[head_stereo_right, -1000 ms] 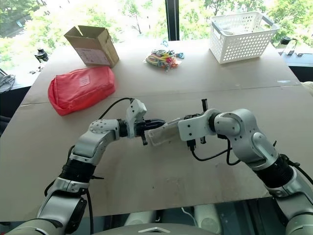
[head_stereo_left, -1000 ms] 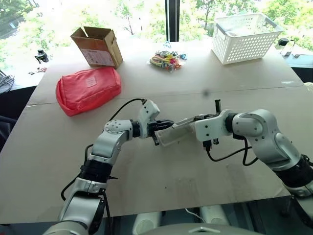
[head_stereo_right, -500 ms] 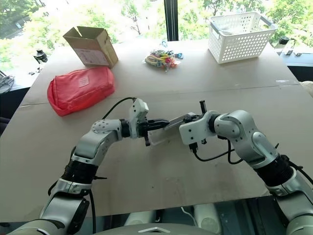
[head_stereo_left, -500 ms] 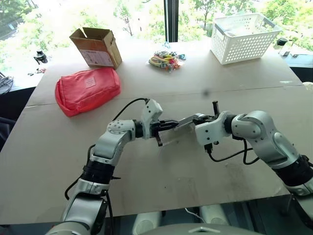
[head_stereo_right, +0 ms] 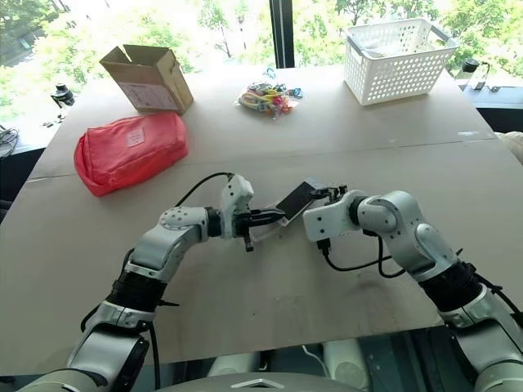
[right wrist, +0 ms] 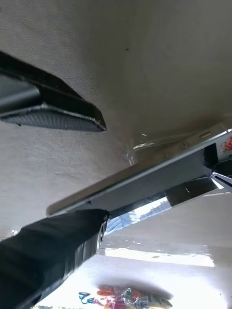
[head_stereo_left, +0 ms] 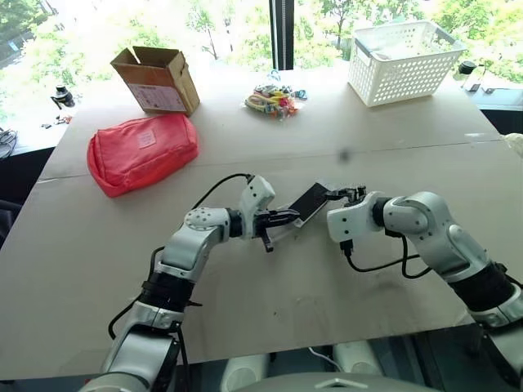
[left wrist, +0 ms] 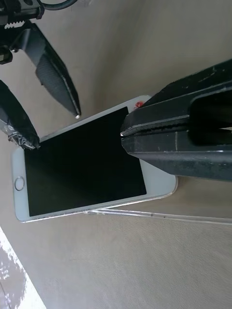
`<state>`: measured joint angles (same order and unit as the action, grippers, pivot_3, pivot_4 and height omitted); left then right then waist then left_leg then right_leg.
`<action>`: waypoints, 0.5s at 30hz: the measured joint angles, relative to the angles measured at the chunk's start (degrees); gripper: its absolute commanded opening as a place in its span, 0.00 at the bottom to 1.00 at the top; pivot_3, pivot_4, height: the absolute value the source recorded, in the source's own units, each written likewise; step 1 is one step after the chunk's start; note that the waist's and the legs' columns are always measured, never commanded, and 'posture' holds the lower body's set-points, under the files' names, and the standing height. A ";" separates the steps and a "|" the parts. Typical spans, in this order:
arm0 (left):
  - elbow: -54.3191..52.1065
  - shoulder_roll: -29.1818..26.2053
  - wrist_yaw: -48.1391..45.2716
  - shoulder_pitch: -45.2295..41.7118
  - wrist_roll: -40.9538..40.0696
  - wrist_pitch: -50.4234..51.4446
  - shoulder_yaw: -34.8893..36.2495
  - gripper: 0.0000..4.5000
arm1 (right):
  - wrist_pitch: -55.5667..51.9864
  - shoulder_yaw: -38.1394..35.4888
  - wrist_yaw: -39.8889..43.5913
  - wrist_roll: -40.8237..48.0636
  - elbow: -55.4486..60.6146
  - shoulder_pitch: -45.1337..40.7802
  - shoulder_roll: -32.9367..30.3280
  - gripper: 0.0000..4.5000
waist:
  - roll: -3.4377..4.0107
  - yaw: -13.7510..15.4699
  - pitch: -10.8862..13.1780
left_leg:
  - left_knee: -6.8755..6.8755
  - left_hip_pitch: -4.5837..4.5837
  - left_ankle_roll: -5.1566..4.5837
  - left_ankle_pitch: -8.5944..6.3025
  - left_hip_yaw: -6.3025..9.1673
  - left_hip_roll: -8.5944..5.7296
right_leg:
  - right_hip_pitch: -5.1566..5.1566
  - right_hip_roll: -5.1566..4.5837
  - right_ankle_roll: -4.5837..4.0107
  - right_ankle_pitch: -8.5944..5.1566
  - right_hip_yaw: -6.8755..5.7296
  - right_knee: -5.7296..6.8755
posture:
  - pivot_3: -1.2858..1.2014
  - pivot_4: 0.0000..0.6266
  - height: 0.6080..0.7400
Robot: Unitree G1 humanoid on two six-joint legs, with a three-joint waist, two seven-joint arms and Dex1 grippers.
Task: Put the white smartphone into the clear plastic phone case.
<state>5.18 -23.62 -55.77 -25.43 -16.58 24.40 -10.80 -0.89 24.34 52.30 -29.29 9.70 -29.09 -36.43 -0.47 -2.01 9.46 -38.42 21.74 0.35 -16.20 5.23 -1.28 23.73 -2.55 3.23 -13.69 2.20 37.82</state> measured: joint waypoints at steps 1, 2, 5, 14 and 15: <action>0.18 0.34 0.20 0.01 0.38 -0.52 -0.29 0.00 | 0.13 -0.03 -0.28 0.20 -0.06 0.00 0.22 0.96 | 0.00 0.02 0.00 | 0.00 0.00 0.00 0.00 -0.01 -0.01 | 0.00 -0.01 0.00 0.00 0.01 0.00 | 0.52 0.24 1.00; 0.24 0.49 0.31 0.01 0.62 -0.89 -0.49 0.00 | 0.13 -0.09 -0.40 0.35 -0.06 0.00 0.37 0.99 | 0.00 0.04 0.00 | 0.00 0.00 0.00 0.00 -0.01 -0.01 | 0.00 -0.01 0.00 0.00 0.01 0.00 | 0.52 0.24 1.00; 0.41 0.69 0.38 0.04 0.93 -1.41 -0.62 0.00 | -1.44 -0.76 0.25 2.55 0.44 0.57 0.75 0.99 | 0.00 0.05 0.00 | 0.00 -0.03 -0.03 -0.02 0.01 -0.01 | -0.01 -0.01 0.00 0.00 0.00 0.04 | 0.52 0.24 1.00; 1.60 0.26 0.04 0.11 2.05 -3.91 -1.05 0.00 | -24.98 -10.87 9.76 24.64 6.35 -0.80 4.73 0.99 | 0.00 0.02 0.00 | -0.01 -0.06 -0.24 -0.14 0.08 -0.02 | -0.07 -0.03 0.00 0.01 -0.03 0.05 | 0.52 0.24 1.00; 1.79 0.13 -0.06 0.11 2.18 -4.16 -1.03 0.00 | -26.96 -13.20 9.83 27.06 4.31 -2.39 4.81 0.99 | 0.00 0.03 0.00 | -0.02 -0.07 -0.25 -0.14 0.08 -0.03 | -0.08 -0.03 0.00 0.01 -0.04 0.05 | 0.52 0.24 1.00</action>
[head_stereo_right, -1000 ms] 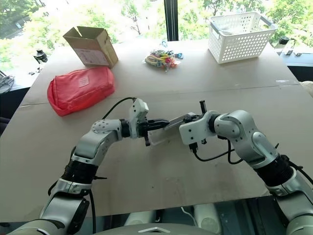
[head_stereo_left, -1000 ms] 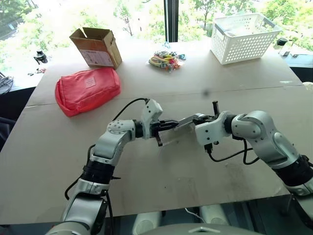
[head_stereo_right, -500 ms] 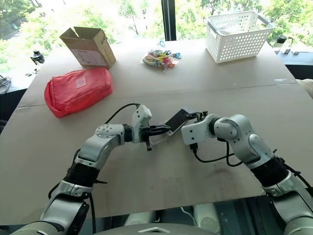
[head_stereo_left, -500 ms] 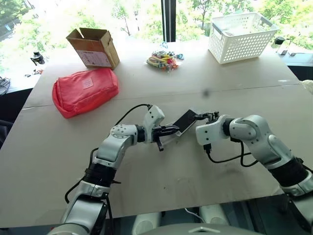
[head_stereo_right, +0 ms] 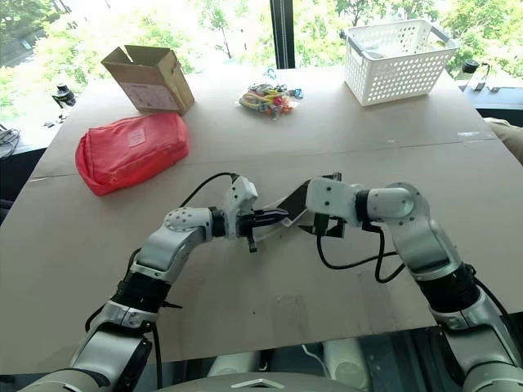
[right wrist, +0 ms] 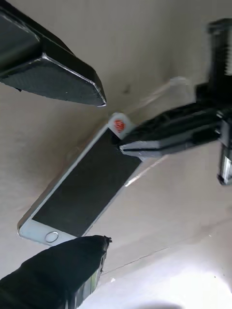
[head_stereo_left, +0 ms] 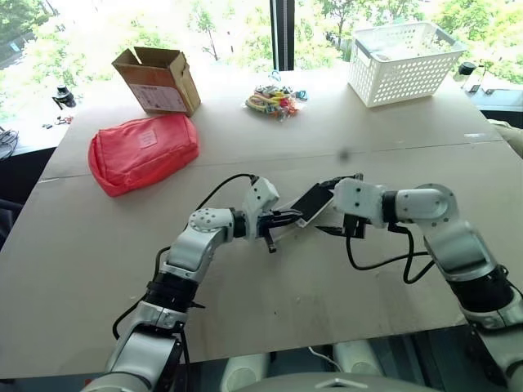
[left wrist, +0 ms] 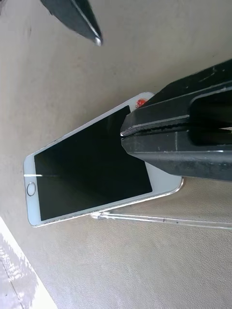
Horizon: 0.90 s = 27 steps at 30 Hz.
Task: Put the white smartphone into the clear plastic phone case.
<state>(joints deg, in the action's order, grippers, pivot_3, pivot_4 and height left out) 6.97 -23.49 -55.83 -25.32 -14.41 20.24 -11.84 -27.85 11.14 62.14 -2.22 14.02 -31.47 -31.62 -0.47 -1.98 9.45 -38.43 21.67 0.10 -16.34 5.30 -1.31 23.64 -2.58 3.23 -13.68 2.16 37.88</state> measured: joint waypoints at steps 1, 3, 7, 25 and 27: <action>0.07 -0.01 -0.06 -0.01 0.15 -0.21 -0.01 0.00 | -1.18 -1.72 -0.27 1.23 -2.00 -1.29 0.00 0.99 | 0.00 0.02 0.00 | 0.00 -0.01 0.00 0.00 -0.01 -0.01 | 0.00 -0.01 0.00 0.00 0.00 0.00 | 0.52 0.24 1.00; 0.45 -0.23 -0.20 0.01 0.28 -0.78 0.05 0.00 | -1.69 -4.52 -2.32 3.20 -8.61 -4.03 0.63 0.99 | -0.02 0.01 -0.02 | 0.01 -0.03 0.00 0.00 0.00 -0.02 | -0.01 -0.01 0.00 0.00 -0.01 0.02 | 0.52 0.24 1.00; 0.59 -0.50 -0.25 -0.14 0.73 -1.26 0.11 0.00 | -5.28 -10.85 -9.98 7.57 -22.20 -7.64 7.50 0.99 | 0.01 -0.14 -0.04 | 0.06 -0.03 0.01 0.01 -0.04 0.00 | 0.02 -0.01 -0.01 0.00 0.04 0.03 | 0.52 0.24 1.00; 2.32 -0.36 -0.21 -1.29 1.30 -2.11 0.09 0.00 | -20.68 -11.52 -8.72 21.15 -30.88 -7.83 9.73 0.60 | 0.02 0.00 -0.05 | 0.03 0.02 -0.02 0.00 -0.01 -0.08 | 0.04 -0.09 0.01 0.01 0.00 0.06 | 0.52 0.24 1.00; 2.42 -0.40 -0.24 -1.36 1.31 -2.14 0.09 0.00 | -20.80 -11.52 -10.02 21.03 -32.36 -8.04 10.00 0.38 | 0.02 -0.02 -0.05 | 0.04 0.01 -0.02 0.00 0.00 -0.08 | 0.04 -0.08 0.01 0.01 0.00 0.06 | 0.52 0.24 1.00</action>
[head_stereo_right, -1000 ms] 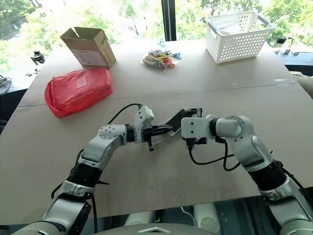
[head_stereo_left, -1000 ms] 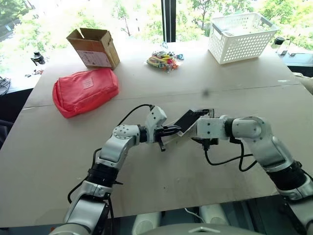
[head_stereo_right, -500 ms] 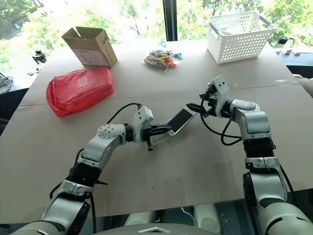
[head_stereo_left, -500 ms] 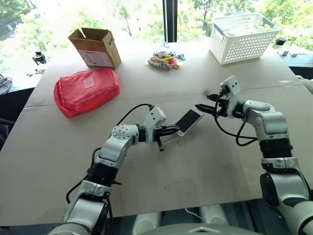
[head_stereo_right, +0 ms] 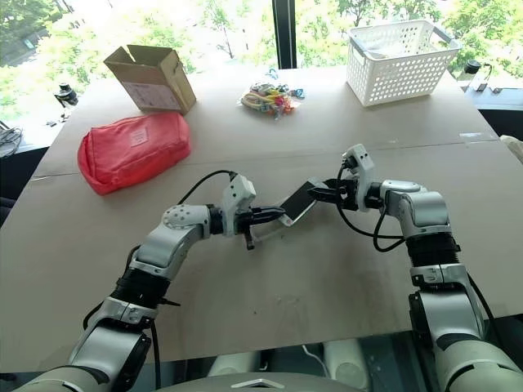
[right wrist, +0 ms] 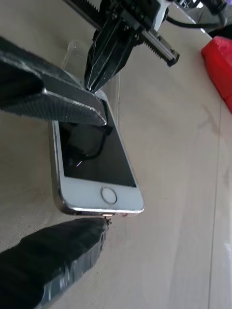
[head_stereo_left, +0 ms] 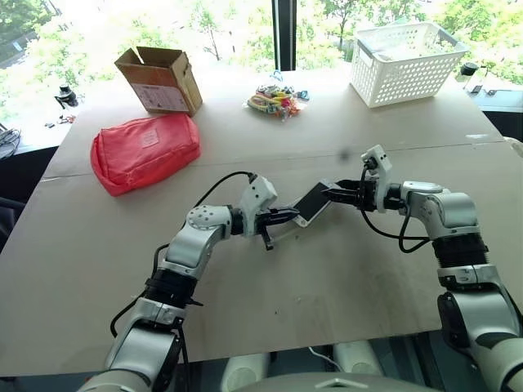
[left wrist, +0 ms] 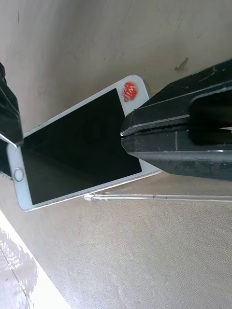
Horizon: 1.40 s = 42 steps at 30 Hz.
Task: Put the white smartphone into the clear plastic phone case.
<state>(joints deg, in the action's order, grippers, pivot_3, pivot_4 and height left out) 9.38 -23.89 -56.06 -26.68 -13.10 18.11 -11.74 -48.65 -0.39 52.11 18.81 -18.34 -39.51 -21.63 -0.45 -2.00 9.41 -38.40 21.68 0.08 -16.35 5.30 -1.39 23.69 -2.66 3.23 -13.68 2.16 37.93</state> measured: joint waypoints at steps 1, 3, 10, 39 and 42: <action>0.02 0.00 0.00 -0.05 0.02 -0.05 0.01 0.00 | -0.43 -0.17 -0.61 0.15 -1.18 -0.45 0.16 0.27 | 0.00 -0.03 0.00 | 0.00 0.00 0.00 0.00 0.00 0.00 | 0.00 0.00 0.00 0.00 0.00 0.00 | 0.52 0.24 1.00; 0.12 -0.01 -0.07 -0.03 0.11 -0.03 -0.04 0.00 | -1.65 -1.38 -1.16 1.57 -2.32 -1.83 0.26 0.10 | 0.02 -0.10 -0.01 | 0.00 -0.01 0.00 0.00 -0.01 0.00 | 0.00 0.00 0.00 0.00 0.02 0.01 | 0.52 0.24 1.00; 0.17 0.07 0.06 0.02 0.11 -0.36 0.04 0.00 | -12.37 -6.29 -4.77 6.20 -1.92 -1.93 1.13 0.01 | 0.03 -0.39 -0.05 | 0.02 -0.01 -0.01 0.00 -0.01 0.03 | 0.01 0.03 0.00 0.00 0.04 0.00 | 0.52 0.24 1.00; -1.15 -2.01 6.58 0.36 -2.11 1.15 9.37 0.00 | 0.32 -0.91 4.80 12.02 27.61 17.92 -17.84 0.01 | 0.05 -0.43 0.03 | 0.06 0.07 -0.03 -0.02 -0.01 0.03 | 0.05 0.04 0.11 -0.08 -0.02 -0.11 | 0.52 0.24 1.00; 3.91 -0.64 10.24 -1.42 0.03 0.01 9.43 0.00 | 3.02 7.39 7.87 8.31 30.22 18.38 -20.11 0.01 | -0.01 -0.47 0.06 | 0.00 0.05 -0.02 -0.01 -0.02 0.04 | 0.03 0.05 0.11 -0.07 -0.02 -0.04 | 0.52 0.24 1.00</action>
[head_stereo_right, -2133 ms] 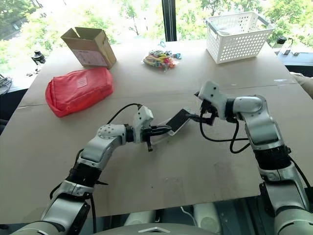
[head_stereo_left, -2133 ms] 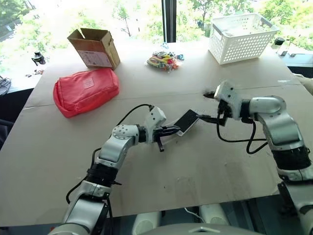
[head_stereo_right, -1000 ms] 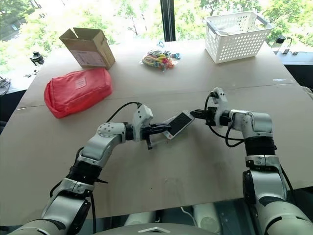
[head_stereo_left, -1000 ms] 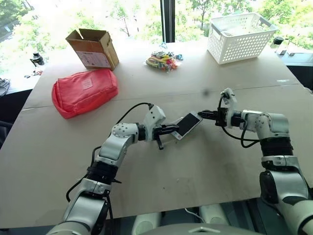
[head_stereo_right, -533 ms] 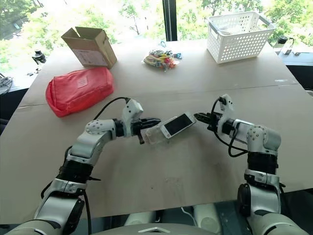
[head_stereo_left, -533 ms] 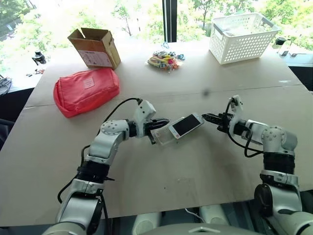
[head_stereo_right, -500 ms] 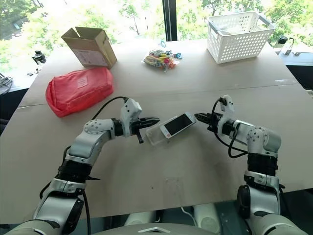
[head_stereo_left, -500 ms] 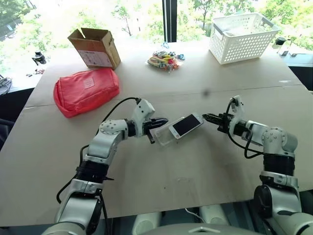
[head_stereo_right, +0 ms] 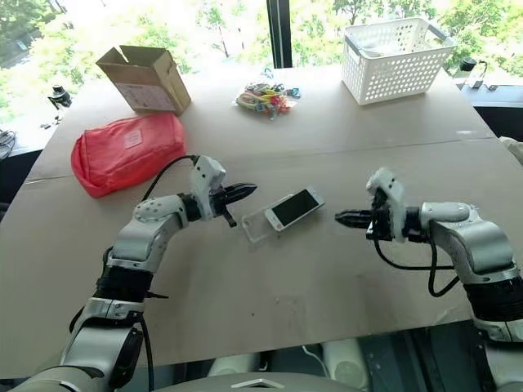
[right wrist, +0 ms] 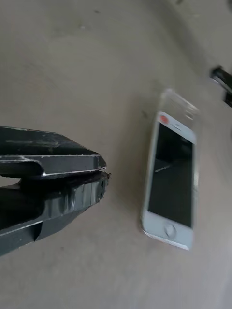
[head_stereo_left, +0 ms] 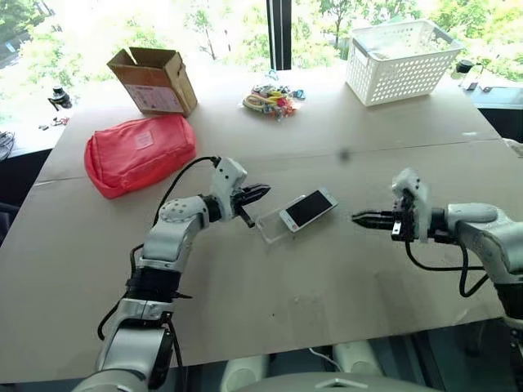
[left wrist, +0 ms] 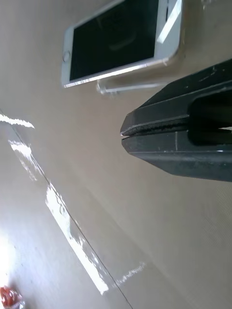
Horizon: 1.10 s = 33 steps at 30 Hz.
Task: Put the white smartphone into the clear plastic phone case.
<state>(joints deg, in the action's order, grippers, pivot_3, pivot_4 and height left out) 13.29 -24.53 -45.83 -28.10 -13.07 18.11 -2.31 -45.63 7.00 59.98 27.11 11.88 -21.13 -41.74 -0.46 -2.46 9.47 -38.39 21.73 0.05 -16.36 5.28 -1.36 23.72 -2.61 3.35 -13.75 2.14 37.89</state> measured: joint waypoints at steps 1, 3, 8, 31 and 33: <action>2.49 1.18 0.72 -1.07 0.73 -0.88 -0.17 0.00 | 1.81 3.35 0.58 -2.15 0.35 -0.01 -0.39 0.01 | -0.01 0.18 0.00 | -0.03 -0.01 0.00 0.00 -0.01 -0.03 | -0.03 -0.01 0.00 0.00 -0.01 0.01 | 0.52 0.24 1.00; 6.54 3.50 1.17 -3.31 1.85 -2.29 -0.88 0.00 | 3.74 7.64 0.85 -5.08 0.67 -0.14 -0.33 0.01 | -0.04 0.64 0.02 | -0.15 0.05 0.00 0.01 -0.05 -0.08 | -0.08 -0.03 0.01 0.00 -0.14 -0.01 | 0.52 0.24 1.00; 12.60 7.39 -0.27 -7.50 3.26 -4.85 -4.22 0.00 | 4.59 10.86 -0.14 -6.97 1.81 -0.65 1.75 0.01 | -0.08 1.24 0.04 | -0.19 0.19 0.27 0.16 0.15 -0.09 | 0.01 -0.09 0.01 0.00 -0.15 -0.05 | 0.52 0.24 1.00; 27.48 15.18 -14.29 -18.32 6.21 -9.60 -9.55 0.00 | -1.89 15.88 -14.15 -11.91 10.15 -0.85 10.04 0.01 | -0.08 1.59 0.04 | -0.16 0.25 0.19 0.12 0.40 -0.16 | -0.01 -0.09 0.00 0.00 -0.45 -0.04 | 0.52 0.24 1.00; 28.02 15.40 -14.33 -18.65 6.32 -9.97 -9.54 0.00 | -2.16 16.06 -14.36 -11.95 10.15 -1.02 10.09 0.01 | -0.08 1.56 0.04 | -0.16 0.25 0.19 0.12 0.40 -0.16 | -0.01 -0.09 0.00 0.00 -0.45 -0.03 | 0.52 0.24 1.00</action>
<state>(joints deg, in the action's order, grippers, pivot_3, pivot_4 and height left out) 41.31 -9.13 -60.16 -46.75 -6.75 8.14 -11.86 -47.79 23.06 45.63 15.16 22.02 -22.15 -31.64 -0.54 -0.91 9.51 -38.56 21.98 0.25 -16.24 5.68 -1.51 23.71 -2.70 3.34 -13.75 1.69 37.86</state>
